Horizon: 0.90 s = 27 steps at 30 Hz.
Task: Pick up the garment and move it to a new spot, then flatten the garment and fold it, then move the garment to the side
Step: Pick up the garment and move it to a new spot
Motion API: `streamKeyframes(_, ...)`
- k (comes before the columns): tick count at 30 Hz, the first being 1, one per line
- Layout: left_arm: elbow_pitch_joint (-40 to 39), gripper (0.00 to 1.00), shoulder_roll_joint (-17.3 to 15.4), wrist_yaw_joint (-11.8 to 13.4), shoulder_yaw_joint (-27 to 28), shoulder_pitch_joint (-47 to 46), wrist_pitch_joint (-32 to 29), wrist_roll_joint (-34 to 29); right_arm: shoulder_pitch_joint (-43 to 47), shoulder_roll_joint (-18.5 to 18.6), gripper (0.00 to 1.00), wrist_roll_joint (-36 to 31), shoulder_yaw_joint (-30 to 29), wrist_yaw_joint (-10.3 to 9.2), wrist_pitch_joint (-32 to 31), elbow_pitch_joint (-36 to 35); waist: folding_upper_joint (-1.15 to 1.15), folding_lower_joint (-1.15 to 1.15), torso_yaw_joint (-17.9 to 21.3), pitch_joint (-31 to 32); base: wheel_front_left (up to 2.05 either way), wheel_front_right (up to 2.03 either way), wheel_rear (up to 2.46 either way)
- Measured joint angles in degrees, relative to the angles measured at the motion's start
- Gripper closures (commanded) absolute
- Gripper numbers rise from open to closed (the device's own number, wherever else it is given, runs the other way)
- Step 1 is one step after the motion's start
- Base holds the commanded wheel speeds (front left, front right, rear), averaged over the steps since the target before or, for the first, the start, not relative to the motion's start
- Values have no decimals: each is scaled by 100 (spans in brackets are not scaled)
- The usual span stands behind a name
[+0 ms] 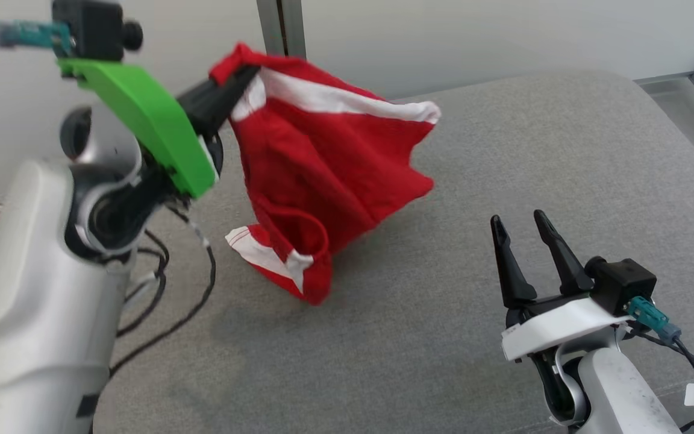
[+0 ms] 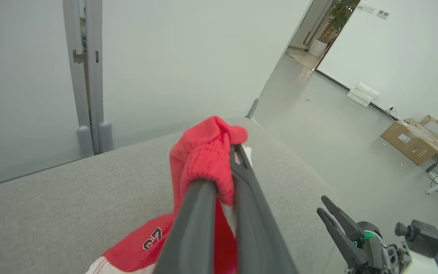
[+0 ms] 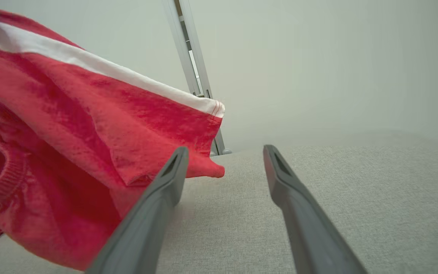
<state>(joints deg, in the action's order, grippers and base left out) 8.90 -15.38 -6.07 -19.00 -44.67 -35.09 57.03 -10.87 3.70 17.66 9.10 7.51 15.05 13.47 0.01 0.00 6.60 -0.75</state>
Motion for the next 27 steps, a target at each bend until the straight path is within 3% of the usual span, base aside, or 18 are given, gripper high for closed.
streamKeyframes(5, 183, 100, -146, -101, -198, 1335, 876, -104, 9, 2, 0, -4, 22, 0, 0, 1, 0, 0, -50, -117, 0, 0, 0)
streamKeyframes(8, 733, 100, -191, -121, -502, 2140, 1685, -379, 8, 14, 0, -5, 67, 0, 0, 2, 0, 0, -119, -171, 0, 0, 0)
streamKeyframes(12, 1352, 100, -178, -125, -1129, 2474, 2560, -352, -14, 101, 0, -5, 124, 0, 0, 15, 0, 0, -237, -238, 0, 0, 0)
streamKeyframes(13, 1507, 56, -221, -130, -1293, 2470, 2793, -344, -21, 127, 0, -5, 142, -1, 0, 26, 0, 0, -272, -254, 0, 0, 0)
streamKeyframes(14, 1712, 0, -271, -132, -1397, 2467, 3038, -331, -40, 145, 0, -5, 152, 0, 0, 32, 0, 0, -308, -268, 0, 0, 0)
streamKeyframes(21, 2496, 0, -495, -132, -1958, 2203, 4021, -92, -58, 216, 0, 22, 197, 0, 0, 70, 0, 0, -505, -313, 0, 0, 0)
streamKeyframes(27, 2696, 0, -918, -132, -1996, 2178, 4818, -196, 4, 209, 0, 40, 159, 0, 0, 85, 0, 0, -558, -213, 0, 0, 0)
